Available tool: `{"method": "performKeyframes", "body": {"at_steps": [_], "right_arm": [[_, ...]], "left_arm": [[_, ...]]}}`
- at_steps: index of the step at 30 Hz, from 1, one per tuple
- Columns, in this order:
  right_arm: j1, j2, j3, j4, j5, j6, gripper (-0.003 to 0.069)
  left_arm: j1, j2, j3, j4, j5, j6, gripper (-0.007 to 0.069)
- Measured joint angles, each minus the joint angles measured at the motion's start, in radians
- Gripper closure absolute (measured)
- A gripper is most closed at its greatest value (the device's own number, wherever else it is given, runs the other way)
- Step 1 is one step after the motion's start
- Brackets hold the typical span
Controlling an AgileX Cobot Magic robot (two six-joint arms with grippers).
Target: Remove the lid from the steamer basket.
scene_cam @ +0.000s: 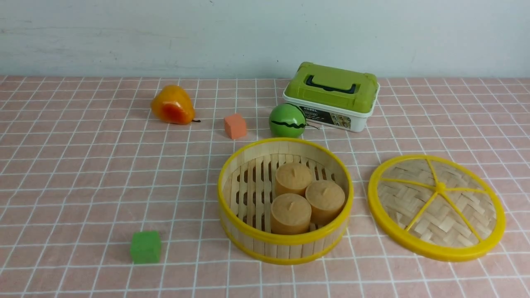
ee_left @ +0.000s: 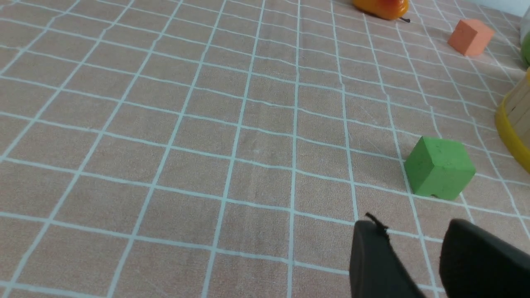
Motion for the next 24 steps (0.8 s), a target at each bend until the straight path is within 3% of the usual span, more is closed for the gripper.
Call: {"method": "performKeyframes", "body": {"at_steps": [4, 11, 24], "right_arm": [[0.0, -0.203, 0.129, 0.0, -0.016, 0.0, 0.068], [0.0, -0.464, 0.266, 0.0, -0.099, -0.002, 0.068], [0.004, -0.904, 0.311, 0.004, -0.078, -0.003, 0.0672]], "left_arm": [[0.0, 0.0, 0.0, 0.0, 0.0, 0.0, 0.0385], [0.0, 0.0, 0.0, 0.0, 0.0, 0.0, 0.0385], [0.0, 0.0, 0.0, -0.001, -0.001, 0.0, 0.0385]]}}
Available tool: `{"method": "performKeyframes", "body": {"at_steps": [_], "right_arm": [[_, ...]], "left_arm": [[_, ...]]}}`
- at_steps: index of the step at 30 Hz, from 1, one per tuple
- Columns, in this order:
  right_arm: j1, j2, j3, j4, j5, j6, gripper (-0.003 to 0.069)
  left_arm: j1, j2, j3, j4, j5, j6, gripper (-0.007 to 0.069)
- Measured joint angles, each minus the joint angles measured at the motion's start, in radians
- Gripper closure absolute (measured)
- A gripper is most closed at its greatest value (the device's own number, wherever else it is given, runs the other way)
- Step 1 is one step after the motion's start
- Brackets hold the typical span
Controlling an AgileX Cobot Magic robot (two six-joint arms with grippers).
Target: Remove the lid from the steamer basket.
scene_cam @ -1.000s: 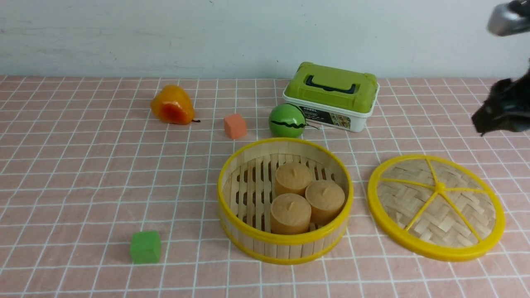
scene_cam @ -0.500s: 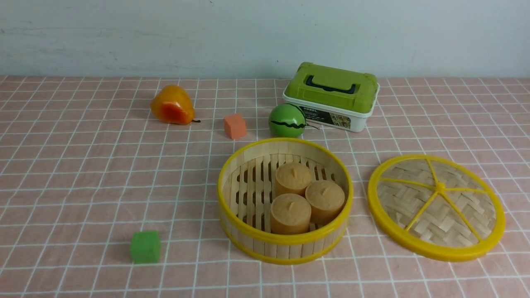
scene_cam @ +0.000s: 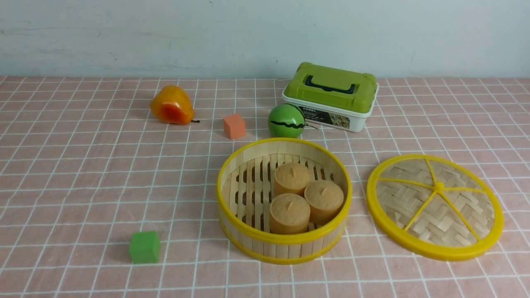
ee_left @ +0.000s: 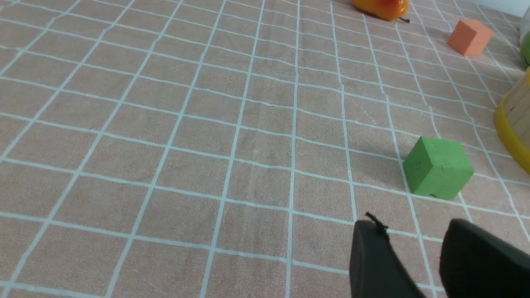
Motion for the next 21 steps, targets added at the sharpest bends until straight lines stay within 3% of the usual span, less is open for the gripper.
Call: {"method": "performKeyframes", "body": {"at_steps": [6, 15, 18, 21], "right_arm": [[0.003, -0.001, 0.047, -0.001, -0.051, 0.0, 0.0672], [0.003, 0.0, 0.405, -0.064, -0.478, 0.025, 0.0671], [0.003, 0.002, 0.536, -0.219, -0.606, 0.176, 0.0671], [0.003, 0.002, 0.627, -0.297, -0.646, 0.334, 0.0671]], "left_arm": [[0.0, 0.0, 0.0, -0.001, 0.001, 0.0, 0.0385], [0.0, 0.0, 0.0, -0.001, 0.002, 0.0, 0.0385], [0.0, 0.0, 0.0, -0.001, 0.002, 0.0, 0.0385], [0.0, 0.0, 0.0, -0.001, 0.002, 0.0, 0.0385]]}}
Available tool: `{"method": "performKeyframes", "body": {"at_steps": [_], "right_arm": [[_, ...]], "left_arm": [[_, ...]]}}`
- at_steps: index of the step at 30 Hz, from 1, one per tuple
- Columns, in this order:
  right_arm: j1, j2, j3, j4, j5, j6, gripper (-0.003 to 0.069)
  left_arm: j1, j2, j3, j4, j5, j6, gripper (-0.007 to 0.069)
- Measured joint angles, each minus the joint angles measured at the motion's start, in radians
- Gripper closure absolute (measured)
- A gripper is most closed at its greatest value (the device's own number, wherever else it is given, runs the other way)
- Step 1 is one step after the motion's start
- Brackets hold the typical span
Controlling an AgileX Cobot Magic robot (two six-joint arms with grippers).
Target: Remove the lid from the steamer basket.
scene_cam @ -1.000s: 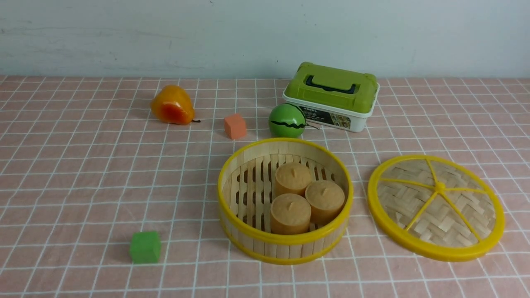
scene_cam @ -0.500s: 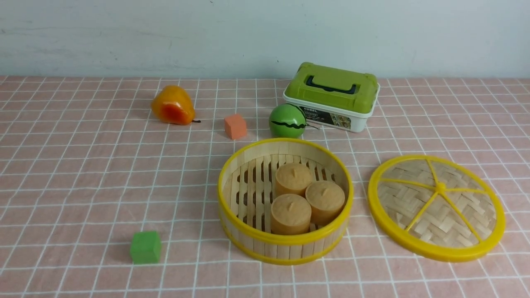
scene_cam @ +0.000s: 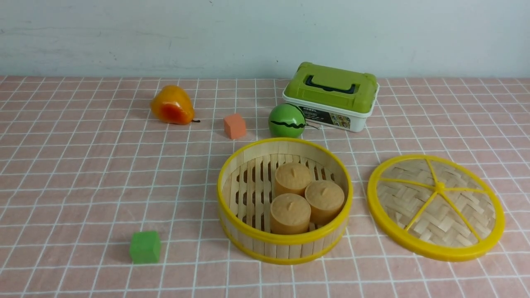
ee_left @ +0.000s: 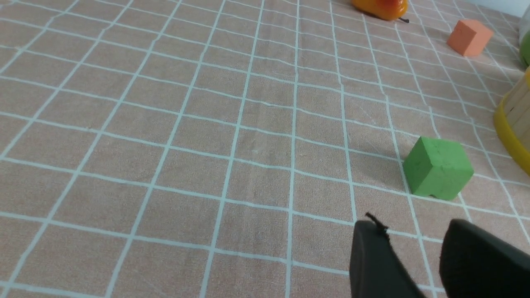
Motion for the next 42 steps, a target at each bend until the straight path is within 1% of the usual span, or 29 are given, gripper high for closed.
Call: {"method": "performKeyframes", "body": {"at_steps": [2, 6, 11, 14, 42], "right_arm": [[-0.003, 0.001, 0.068, -0.035, -0.013, 0.072, 0.0671], [-0.016, 0.001, 0.106, -0.055, 0.055, 0.115, 0.0671], [-0.017, 0.001, 0.106, -0.089, 0.175, 0.123, 0.0671], [-0.017, 0.001, 0.102, -0.086, 0.199, 0.123, 0.0671], [-0.017, 0.001, 0.1, -0.074, 0.209, 0.123, 0.065]], "left_arm": [[0.0, 0.0, 0.0, 0.0, 0.0, 0.0, 0.0385], [0.0, 0.0, 0.0, -0.001, 0.0, 0.0, 0.0385], [0.0, 0.0, 0.0, -0.001, -0.001, 0.0, 0.0385], [0.0, 0.0, 0.0, -0.001, -0.001, 0.0, 0.0385], [0.0, 0.0, 0.0, -0.001, -0.001, 0.0, 0.0385]]}}
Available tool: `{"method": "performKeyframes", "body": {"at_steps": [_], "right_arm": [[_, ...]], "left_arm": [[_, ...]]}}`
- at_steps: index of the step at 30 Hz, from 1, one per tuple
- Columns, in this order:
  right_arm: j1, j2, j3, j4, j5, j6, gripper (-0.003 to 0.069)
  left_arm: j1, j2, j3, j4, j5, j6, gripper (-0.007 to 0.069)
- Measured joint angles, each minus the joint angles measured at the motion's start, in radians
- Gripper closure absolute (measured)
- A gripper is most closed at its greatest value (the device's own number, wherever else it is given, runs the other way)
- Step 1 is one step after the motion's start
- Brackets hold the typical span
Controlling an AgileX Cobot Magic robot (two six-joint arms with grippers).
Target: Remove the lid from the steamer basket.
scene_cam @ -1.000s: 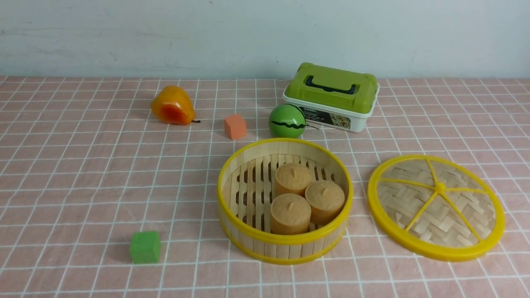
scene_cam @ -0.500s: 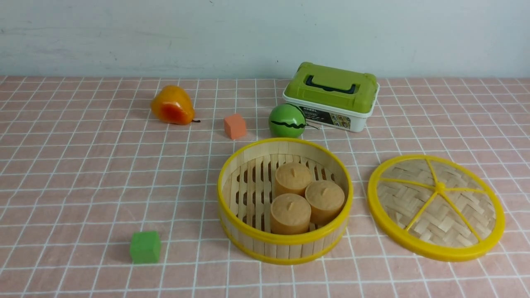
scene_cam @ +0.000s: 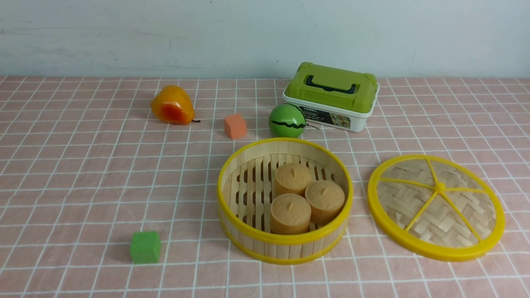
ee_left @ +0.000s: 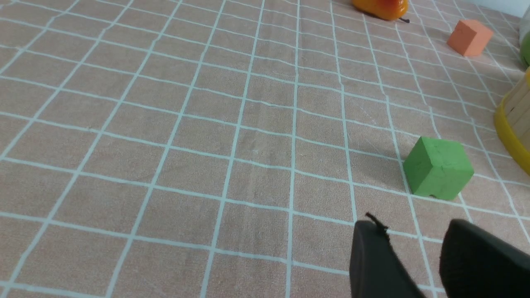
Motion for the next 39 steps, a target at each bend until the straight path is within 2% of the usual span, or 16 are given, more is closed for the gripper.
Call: {"method": "performKeyframes", "body": {"at_steps": [39], "right_arm": [[0.0, 0.0, 0.0, 0.0, 0.001, 0.0, 0.0596]], "left_arm": [[0.0, 0.0, 0.0, 0.0, 0.0, 0.0, 0.0385]]}}
